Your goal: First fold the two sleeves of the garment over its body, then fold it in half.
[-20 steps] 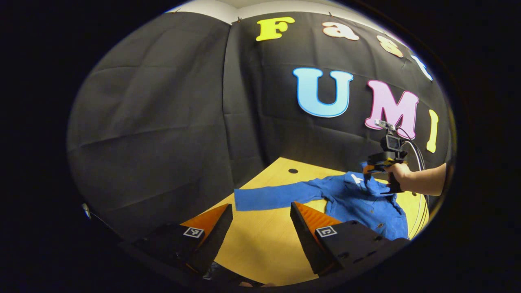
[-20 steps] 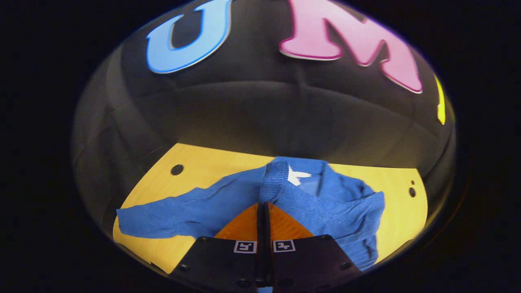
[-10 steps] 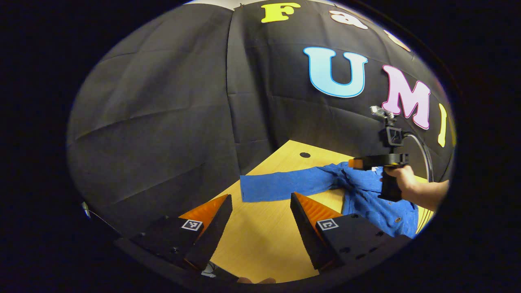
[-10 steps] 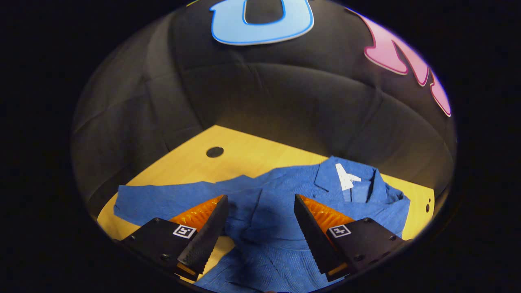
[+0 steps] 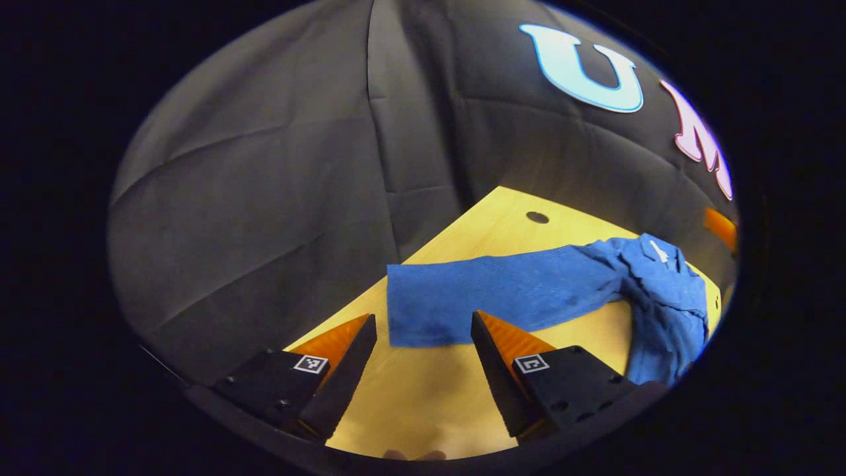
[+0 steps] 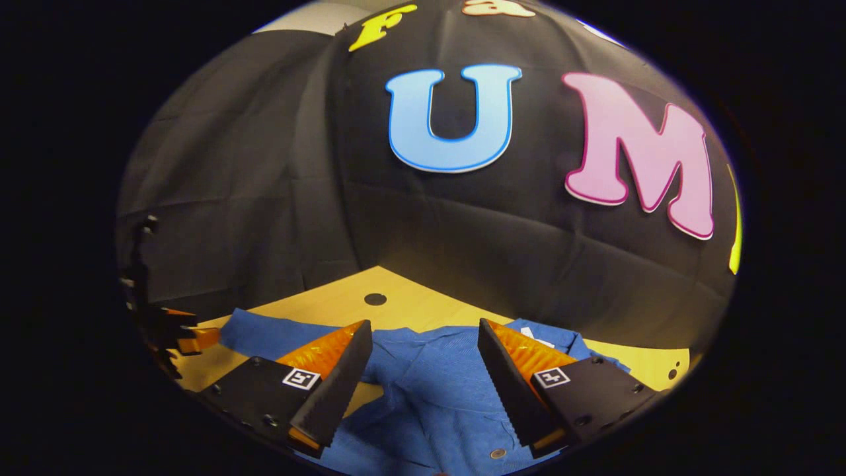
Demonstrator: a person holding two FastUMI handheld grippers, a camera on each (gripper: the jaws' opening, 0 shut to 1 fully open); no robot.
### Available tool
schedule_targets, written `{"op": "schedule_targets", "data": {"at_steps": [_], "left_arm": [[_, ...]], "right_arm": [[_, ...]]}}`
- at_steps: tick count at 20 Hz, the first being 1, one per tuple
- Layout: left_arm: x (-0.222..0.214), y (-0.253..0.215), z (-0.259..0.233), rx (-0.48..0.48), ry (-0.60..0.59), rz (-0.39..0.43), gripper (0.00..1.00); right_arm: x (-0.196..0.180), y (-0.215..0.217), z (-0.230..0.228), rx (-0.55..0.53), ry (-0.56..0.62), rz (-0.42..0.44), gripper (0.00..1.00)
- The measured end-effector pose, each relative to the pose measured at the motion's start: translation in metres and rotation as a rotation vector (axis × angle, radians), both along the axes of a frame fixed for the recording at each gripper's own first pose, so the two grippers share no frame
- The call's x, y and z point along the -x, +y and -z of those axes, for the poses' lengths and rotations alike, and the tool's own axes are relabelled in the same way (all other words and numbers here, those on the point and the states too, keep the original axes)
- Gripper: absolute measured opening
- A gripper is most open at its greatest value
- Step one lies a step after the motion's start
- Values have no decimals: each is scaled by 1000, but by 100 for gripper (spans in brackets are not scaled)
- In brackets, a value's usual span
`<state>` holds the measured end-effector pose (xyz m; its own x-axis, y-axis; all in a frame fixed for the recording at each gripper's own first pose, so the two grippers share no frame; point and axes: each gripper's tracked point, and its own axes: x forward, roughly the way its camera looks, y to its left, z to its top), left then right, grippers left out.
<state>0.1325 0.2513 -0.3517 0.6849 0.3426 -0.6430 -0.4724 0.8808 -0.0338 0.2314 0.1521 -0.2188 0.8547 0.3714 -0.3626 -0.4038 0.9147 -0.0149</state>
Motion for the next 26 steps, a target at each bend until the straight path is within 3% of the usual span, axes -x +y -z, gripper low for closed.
{"op": "schedule_targets", "data": {"at_steps": [5,9,11,14,16,20,23,26], "left_arm": [[-20,6,31,63,77,-27,85],[-25,3,30,45,66,-35,84],[-36,-3,28,40,59,-9,73],[-48,-14,28,54,51,-3,31],[-51,-16,26,78,55,-25,14],[-51,-20,17,185,24,-67,0],[-55,-26,0,140,12,-66,0],[-82,-65,-43,122,-66,-5,0]], "right_arm": [[38,-35,7,10,-14,4,100],[57,-70,15,18,14,27,100],[61,-87,18,10,31,51,100],[60,-111,20,-3,38,94,100],[61,-128,18,-8,36,120,100],[60,-161,16,-12,23,170,100],[63,-186,19,-3,34,198,100],[65,-211,20,12,33,231,100]]}}
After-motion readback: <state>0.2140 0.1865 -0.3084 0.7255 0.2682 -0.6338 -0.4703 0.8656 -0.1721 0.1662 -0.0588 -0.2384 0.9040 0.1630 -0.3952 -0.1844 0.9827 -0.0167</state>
